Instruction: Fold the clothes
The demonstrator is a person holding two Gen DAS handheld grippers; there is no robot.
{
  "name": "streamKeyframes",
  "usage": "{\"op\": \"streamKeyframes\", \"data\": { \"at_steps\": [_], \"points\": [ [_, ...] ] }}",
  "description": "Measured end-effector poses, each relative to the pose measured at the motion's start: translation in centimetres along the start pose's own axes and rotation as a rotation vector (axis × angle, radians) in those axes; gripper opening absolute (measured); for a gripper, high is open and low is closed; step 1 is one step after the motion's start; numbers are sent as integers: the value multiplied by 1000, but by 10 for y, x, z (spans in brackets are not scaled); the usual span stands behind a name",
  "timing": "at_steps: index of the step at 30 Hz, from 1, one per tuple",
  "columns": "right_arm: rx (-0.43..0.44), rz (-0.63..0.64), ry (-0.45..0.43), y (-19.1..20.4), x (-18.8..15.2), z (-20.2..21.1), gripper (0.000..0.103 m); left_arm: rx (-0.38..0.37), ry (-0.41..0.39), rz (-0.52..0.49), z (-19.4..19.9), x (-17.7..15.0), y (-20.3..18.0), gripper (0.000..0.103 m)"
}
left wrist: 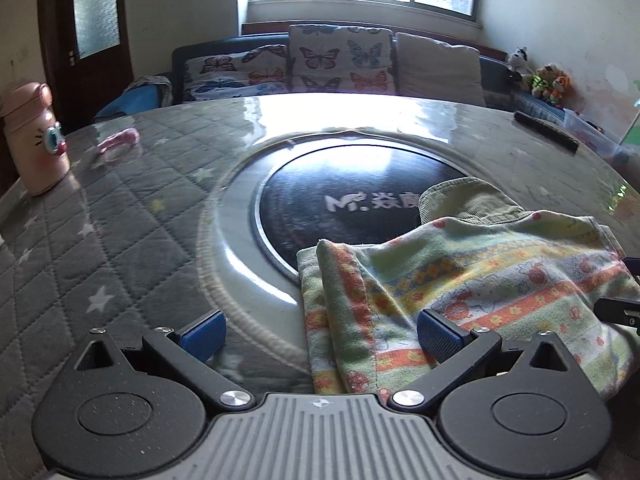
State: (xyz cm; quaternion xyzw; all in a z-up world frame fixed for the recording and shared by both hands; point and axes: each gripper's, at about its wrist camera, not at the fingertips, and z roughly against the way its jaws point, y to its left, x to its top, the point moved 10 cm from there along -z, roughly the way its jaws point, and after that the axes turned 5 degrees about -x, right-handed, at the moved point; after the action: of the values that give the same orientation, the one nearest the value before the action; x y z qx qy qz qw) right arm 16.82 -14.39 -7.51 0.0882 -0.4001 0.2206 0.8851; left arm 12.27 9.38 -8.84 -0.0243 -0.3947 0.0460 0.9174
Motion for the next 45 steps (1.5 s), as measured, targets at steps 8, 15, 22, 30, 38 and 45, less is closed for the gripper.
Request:
{"op": "streamKeyframes", "data": {
  "at_steps": [8, 15, 22, 30, 38, 45],
  "points": [
    [-29, -31, -4, -20, -8, 8, 103, -39, 9, -26, -5, 2, -17, 103],
    [-29, -33, -7, -18, -8, 10, 103, -55, 19, -35, -4, 1, -16, 103],
    [-24, -32, -15, -19, -8, 11, 103, -45, 16, -24, 1, -2, -9, 103],
    [-19, -33, -20, -20, -8, 11, 103, -15, 5, -1, 10, -6, 9, 103],
    [-15, -28, -20, -21, -8, 10, 103, -48, 8, 21, 22, -10, 11, 94],
    [-37, -2, -22, -17, -4, 14, 103, -91, 19, -4, 25, -11, -2, 89]
  ]
}}
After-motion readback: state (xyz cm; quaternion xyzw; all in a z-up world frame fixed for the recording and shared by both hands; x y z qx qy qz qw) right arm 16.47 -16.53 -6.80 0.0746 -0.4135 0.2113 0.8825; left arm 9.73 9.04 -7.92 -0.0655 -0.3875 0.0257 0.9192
